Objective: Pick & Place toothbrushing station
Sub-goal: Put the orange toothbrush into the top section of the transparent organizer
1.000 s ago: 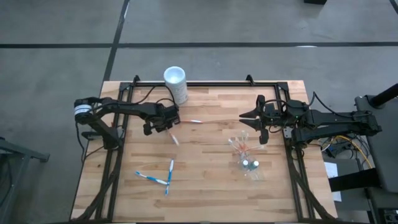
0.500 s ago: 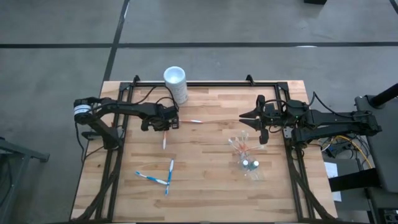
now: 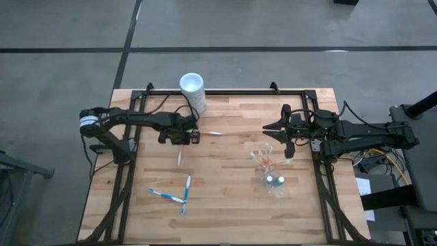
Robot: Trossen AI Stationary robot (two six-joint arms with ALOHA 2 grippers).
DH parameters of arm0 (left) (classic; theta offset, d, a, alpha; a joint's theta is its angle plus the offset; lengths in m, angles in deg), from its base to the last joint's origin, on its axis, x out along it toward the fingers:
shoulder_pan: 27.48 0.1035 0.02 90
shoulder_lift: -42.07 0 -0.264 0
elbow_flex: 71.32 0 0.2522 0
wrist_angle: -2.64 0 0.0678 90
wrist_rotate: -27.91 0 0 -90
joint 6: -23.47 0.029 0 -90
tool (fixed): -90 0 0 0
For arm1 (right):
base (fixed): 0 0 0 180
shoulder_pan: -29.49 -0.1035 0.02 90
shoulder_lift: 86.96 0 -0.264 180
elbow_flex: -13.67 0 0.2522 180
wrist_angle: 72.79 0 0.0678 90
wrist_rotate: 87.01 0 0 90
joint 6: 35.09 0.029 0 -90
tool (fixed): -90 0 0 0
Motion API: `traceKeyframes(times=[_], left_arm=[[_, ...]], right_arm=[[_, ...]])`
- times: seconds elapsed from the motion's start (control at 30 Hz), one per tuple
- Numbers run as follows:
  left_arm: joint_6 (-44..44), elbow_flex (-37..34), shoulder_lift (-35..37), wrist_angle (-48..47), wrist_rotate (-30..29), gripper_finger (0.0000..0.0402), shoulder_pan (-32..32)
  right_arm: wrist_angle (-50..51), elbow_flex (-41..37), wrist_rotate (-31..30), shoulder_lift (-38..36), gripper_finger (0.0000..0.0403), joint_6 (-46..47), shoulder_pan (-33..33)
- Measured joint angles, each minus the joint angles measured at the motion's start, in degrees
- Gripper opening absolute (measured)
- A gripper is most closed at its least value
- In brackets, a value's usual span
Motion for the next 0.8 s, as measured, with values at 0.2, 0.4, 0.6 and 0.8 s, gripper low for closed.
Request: traceKeyframes(times=[0.2,0.4,0.6,0.8], left_arm=[[-1.63,0.0,0.04,-1.78,2.65,0.0082,-4.09],[-6.34,0.0,0.09,-7.28,2.41,0.0083,-9.25],[-11.14,0.05,0.09,-6.76,1.26,0.0083,-13.32],[-12.69,0.08,0.0,-6.74,-0.3,0.0083,-14.86]], right_arm=[[0.01,0.0,-0.01,0.0,0.0071,-0.01,-0.01],[0.02,0.0,-0.02,0.0,0.0078,-0.19,0.0],[0.02,0.0,-0.02,0.0,0.0076,-0.58,0.0],[0.02,0.0,-0.02,0.0,0.0069,-0.67,0.0]])
